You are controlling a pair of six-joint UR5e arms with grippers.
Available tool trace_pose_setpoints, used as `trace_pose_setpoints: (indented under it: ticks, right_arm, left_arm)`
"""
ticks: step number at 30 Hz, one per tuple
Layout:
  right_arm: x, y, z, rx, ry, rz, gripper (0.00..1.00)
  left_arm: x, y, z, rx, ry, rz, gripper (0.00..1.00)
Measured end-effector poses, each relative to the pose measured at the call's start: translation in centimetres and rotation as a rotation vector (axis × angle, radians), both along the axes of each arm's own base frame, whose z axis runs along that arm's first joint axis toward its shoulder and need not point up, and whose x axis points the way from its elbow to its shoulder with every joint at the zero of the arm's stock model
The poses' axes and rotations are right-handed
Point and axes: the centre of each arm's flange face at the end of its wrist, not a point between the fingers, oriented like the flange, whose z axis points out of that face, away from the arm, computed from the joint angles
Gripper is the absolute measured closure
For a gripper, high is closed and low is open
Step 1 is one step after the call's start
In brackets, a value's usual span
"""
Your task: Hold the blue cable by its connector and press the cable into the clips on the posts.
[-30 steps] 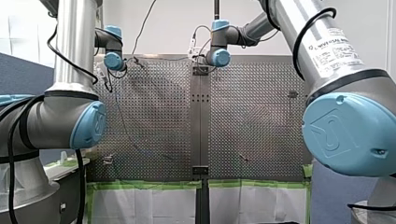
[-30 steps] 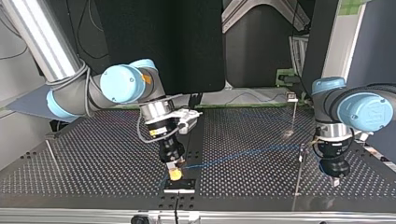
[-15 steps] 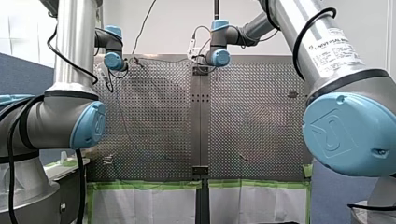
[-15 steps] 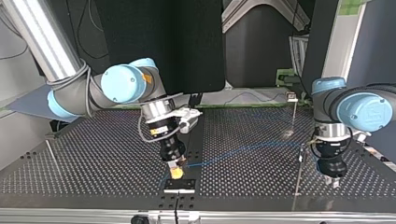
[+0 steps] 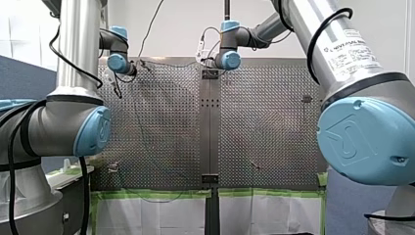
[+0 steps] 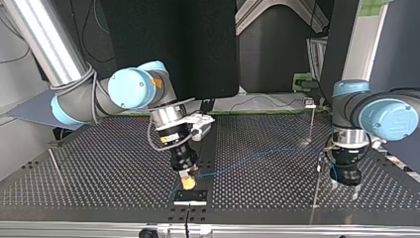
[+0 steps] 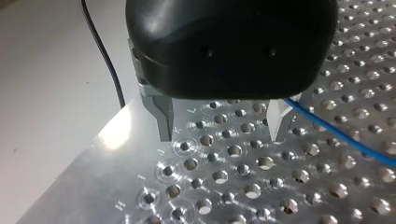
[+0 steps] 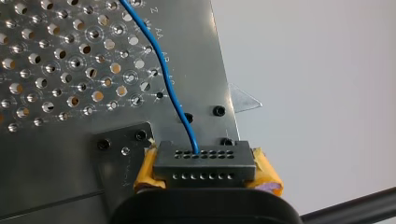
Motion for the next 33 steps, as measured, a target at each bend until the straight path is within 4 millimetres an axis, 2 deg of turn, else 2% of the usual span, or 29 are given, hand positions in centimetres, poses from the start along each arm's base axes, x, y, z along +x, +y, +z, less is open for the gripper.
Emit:
trace_pose_setpoints:
  ticks: [12, 33]
  right_arm:
    - [0.4, 0.5, -0.1, 0.003, 0.008, 0.008, 1.00]
    - [1.3, 1.9, -0.4, 0.020, 0.026, 0.029, 1.00]
  left_arm:
    - [-3.9, 0.5, -0.3, 0.022, 0.088, 0.061, 0.00]
    - [-13.8, -3.9, -2.2, 0.050, 0.272, -0.038, 0.00]
